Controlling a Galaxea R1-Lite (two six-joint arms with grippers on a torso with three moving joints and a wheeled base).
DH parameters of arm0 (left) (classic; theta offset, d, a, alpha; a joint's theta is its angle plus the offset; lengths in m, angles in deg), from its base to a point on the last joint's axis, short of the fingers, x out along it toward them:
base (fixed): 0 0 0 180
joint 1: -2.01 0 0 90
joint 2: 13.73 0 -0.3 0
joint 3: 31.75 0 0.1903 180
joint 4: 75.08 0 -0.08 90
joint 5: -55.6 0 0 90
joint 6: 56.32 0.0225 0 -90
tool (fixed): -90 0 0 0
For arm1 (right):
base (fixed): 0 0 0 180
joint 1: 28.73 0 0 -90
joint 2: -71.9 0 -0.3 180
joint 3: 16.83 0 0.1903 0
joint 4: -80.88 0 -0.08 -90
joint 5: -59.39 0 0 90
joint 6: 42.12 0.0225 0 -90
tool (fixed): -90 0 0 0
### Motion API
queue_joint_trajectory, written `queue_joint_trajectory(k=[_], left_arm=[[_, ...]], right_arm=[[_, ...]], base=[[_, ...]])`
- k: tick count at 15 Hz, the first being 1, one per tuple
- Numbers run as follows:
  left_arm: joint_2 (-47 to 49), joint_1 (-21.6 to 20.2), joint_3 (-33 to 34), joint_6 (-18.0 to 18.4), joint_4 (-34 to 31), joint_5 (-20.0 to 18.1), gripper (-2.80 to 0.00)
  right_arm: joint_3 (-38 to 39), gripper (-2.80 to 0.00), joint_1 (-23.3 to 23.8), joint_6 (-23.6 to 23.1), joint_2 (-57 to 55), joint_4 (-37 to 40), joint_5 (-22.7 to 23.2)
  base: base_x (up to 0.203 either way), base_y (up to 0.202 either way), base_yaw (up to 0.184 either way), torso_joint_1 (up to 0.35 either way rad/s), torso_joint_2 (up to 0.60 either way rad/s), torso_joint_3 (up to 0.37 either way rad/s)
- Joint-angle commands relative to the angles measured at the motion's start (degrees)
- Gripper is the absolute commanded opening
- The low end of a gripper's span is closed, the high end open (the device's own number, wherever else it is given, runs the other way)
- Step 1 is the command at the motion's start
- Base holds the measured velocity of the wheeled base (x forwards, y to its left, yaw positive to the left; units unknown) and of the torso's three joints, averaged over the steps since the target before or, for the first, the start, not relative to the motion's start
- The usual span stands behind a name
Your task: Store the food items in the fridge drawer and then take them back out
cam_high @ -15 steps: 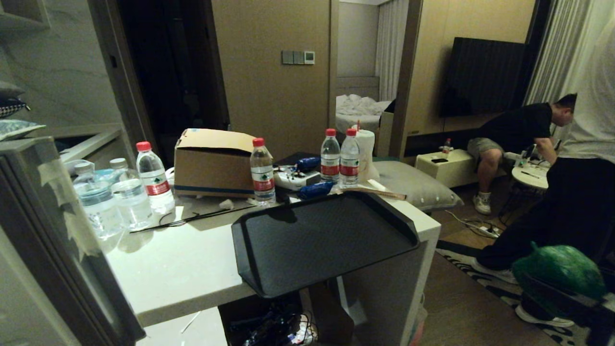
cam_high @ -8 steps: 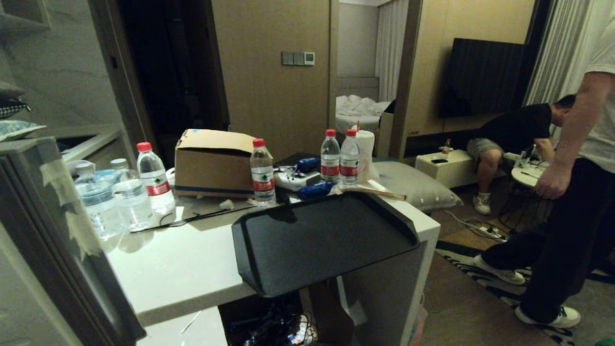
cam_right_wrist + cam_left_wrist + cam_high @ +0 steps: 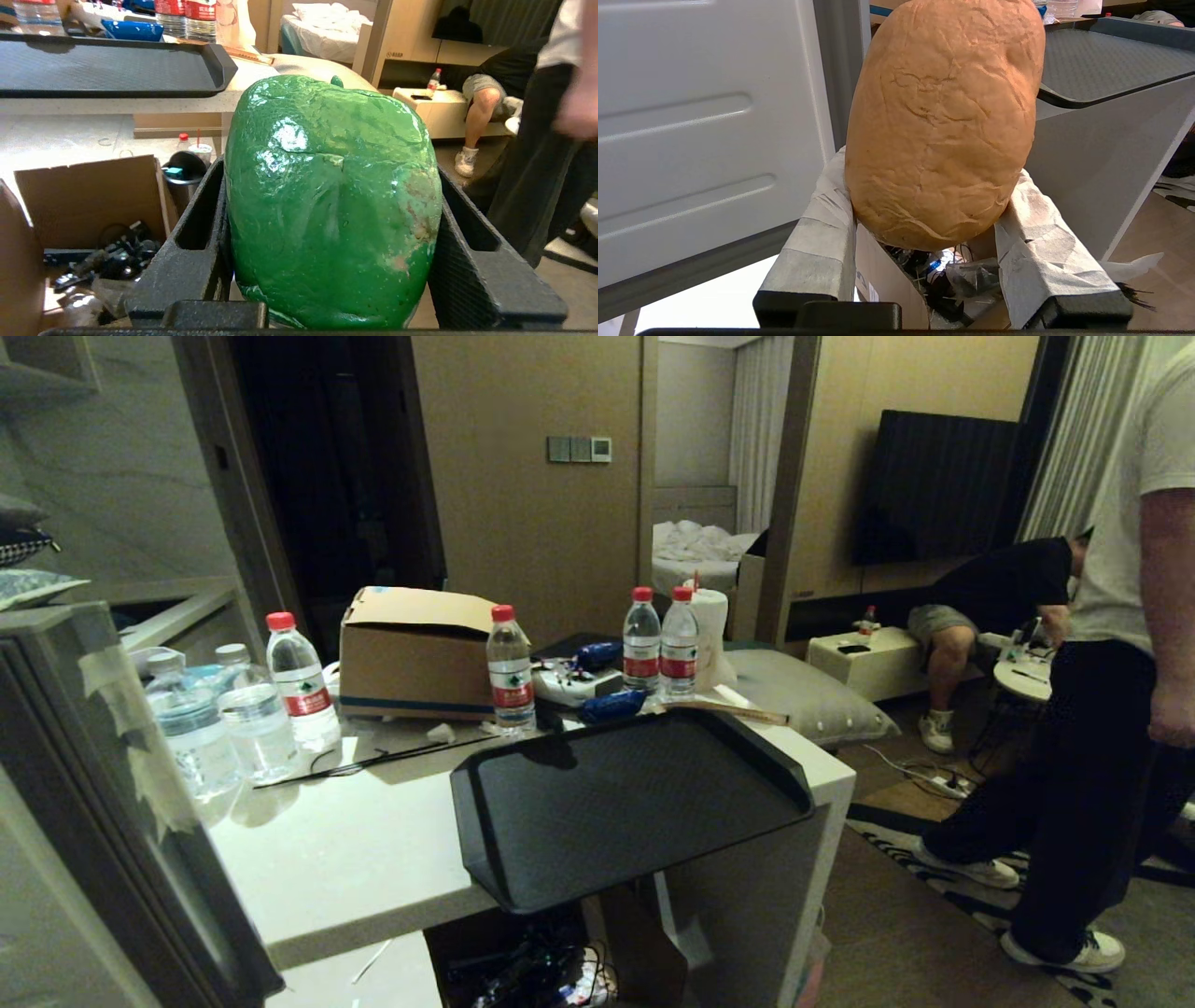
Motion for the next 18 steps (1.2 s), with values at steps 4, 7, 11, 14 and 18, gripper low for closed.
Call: queue_joint_trajectory(k=[4,7,11,14,18], left_arm=[[0.0,0.0,-0.1,0.0,0.0,0.0,-2.80],[0.0,0.0,0.0,0.0,0.0,0.0,-2.80],[0.0,0.0,0.0,0.0,0.0,0.0,-2.80],[0.0,0.0,0.0,0.0,0.0,0.0,-2.80],[0.0,0.0,0.0,0.0,0.0,0.0,-2.80]], right_arm=[[1.8,-2.80,0.0,1.3,0.0,0.0,-0.2],[1.8,-2.80,0.0,1.3,0.0,-0.1,-0.2],[1.8,-2.80,0.0,3.3,0.0,-0.3,-0.3],[1.8,-2.80,0.0,3.3,0.0,-0.3,-0.3],[1.8,-2.80,0.0,3.2,0.0,-0.3,-0.3]], base=[[0.000,0.000,0.000,0.000,0.00,0.000],[0.000,0.000,0.000,0.000,0.00,0.000],[-0.002,-0.002,0.063,0.001,0.00,0.002],[-0.001,-0.008,0.176,0.002,0.00,0.003],[0.001,-0.007,0.177,0.002,0.00,0.000]])
